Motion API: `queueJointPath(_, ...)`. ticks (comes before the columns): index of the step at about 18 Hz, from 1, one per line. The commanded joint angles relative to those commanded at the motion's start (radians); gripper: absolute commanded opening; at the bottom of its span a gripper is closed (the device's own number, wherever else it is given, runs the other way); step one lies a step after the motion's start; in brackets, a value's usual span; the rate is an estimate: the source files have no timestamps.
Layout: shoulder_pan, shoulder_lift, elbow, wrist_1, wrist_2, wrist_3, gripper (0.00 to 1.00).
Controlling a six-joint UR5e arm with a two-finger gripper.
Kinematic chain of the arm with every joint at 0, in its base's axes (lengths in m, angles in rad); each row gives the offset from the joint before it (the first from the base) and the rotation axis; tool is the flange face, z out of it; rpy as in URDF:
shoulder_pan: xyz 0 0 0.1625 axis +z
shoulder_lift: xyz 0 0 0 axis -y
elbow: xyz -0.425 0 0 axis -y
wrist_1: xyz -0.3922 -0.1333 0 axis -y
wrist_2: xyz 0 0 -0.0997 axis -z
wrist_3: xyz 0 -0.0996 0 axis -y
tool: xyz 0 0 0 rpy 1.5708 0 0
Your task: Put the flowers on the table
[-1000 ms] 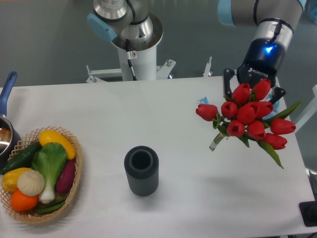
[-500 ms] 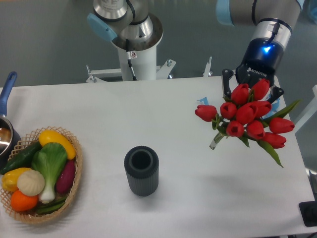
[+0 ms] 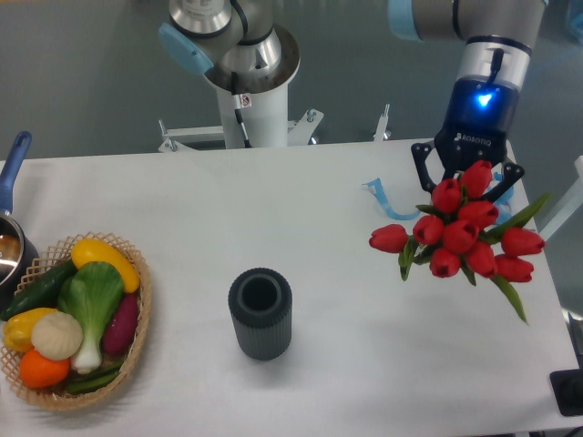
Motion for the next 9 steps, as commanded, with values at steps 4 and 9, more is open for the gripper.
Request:
queueJointPath(4, -0.087, -0.032, -0.018, -0.005, 0.190, 0.051, 0.24)
queueJointPath(9, -0.193, -0.130, -0.003, -0.009, 0.450, 0.054, 0.24)
